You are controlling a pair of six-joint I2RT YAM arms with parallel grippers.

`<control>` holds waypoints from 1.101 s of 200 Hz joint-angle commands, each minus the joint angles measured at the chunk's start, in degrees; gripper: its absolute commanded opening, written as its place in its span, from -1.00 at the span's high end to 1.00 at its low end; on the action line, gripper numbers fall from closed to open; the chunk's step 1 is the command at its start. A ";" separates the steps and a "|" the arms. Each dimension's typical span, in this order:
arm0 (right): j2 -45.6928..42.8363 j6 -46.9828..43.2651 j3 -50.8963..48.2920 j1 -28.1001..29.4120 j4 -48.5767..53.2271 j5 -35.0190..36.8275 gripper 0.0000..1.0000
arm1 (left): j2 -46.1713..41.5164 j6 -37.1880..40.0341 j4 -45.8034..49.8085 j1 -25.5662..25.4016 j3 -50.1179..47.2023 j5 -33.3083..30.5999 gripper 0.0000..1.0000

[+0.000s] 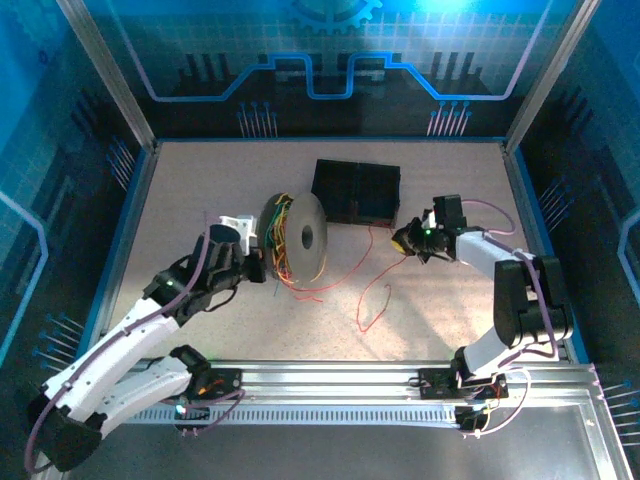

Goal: Wrap the cables

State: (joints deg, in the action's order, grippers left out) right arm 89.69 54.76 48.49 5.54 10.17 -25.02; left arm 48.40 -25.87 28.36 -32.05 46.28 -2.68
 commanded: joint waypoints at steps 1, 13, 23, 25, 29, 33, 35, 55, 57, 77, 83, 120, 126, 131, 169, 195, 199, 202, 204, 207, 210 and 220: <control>-0.19 -11.23 6.37 -1.02 10.73 9.21 1.00 | -3.06 -0.99 -0.76 -0.21 6.32 7.01 1.00; 1.34 -13.46 9.63 -1.36 14.30 11.82 1.00 | -3.76 -0.44 0.35 -0.21 7.68 9.89 1.00; 2.44 -14.79 11.83 -1.82 16.26 14.26 1.00 | -4.19 0.04 1.39 -0.20 8.69 12.40 1.00; 2.67 -14.97 12.23 -1.93 16.58 14.75 1.00 | -4.26 0.07 1.58 -0.22 8.90 12.84 1.00; 3.03 -15.31 13.14 -2.11 17.21 15.40 1.00 | -4.38 0.21 2.11 -0.18 9.26 13.61 1.00; 3.44 -15.73 13.90 -2.34 17.76 15.85 1.00 | -4.50 0.39 2.50 -0.28 9.58 14.47 1.00; 3.62 -15.96 14.39 -2.54 18.01 16.04 1.00 | -4.53 0.42 2.67 -0.27 9.65 14.92 1.00; 5.58 -16.74 18.17 -3.70 19.94 17.34 1.00 | -5.53 0.08 2.76 -0.29 9.46 19.06 1.00; 5.83 -16.82 18.49 -3.76 20.07 17.27 1.00 | -5.63 0.06 2.76 -0.29 9.45 19.41 1.00; 8.24 -17.06 22.01 -4.05 21.61 17.28 1.00 | -6.65 -0.20 2.53 -0.33 8.83 21.39 1.00; 8.88 -17.14 22.75 -4.00 21.83 17.20 1.00 | -6.85 -0.16 2.74 -0.38 8.87 21.84 1.00; 11.79 -17.42 28.14 -4.48 23.62 16.62 1.00 | -5.94 -0.13 2.87 -2.58 8.14 22.99 1.00; 12.27 -17.57 29.40 -4.66 24.14 16.74 1.00 | -5.42 0.01 2.93 -3.46 7.96 22.64 1.00; 12.60 -17.65 30.49 -4.82 24.63 16.86 1.00 | -5.01 0.22 2.93 -4.52 7.78 22.07 1.00; 15.36 -19.03 39.83 -4.86 27.07 16.41 1.00 | -1.13 2.34 4.01 -12.36 7.24 14.83 1.00; 16.10 -20.70 45.24 -3.47 28.25 15.06 1.00 | 3.05 3.29 3.68 -16.80 7.32 10.68 1.00; 16.01 -21.05 45.84 -3.16 28.36 14.77 1.00 | 3.92 3.58 3.76 -17.43 7.41 9.94 1.00; 15.84 -21.22 46.26 -2.90 28.52 14.76 1.00 | 4.61 3.77 3.85 -18.00 7.54 9.22 1.00; 15.73 -21.30 46.61 -2.75 28.57 14.80 1.00 | 5.13 3.89 3.95 -18.30 7.65 8.75 1.00; 15.45 -21.42 47.07 -2.39 28.66 14.96 1.00 | 5.91 4.11 4.05 -18.77 7.80 8.11 1.00; 15.24 -21.61 47.53 -2.11 28.80 15.04 1.00 | 6.63 4.30 4.20 -19.21 7.92 7.41 1.00; 14.22 -22.34 48.85 -1.15 29.12 15.18 1.00 | 9.01 4.72 4.50 -20.19 8.25 5.08 1.00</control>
State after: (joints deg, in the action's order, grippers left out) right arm 105.03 34.30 91.98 3.38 41.63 -12.88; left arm 54.11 -24.51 32.80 -48.53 52.05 2.35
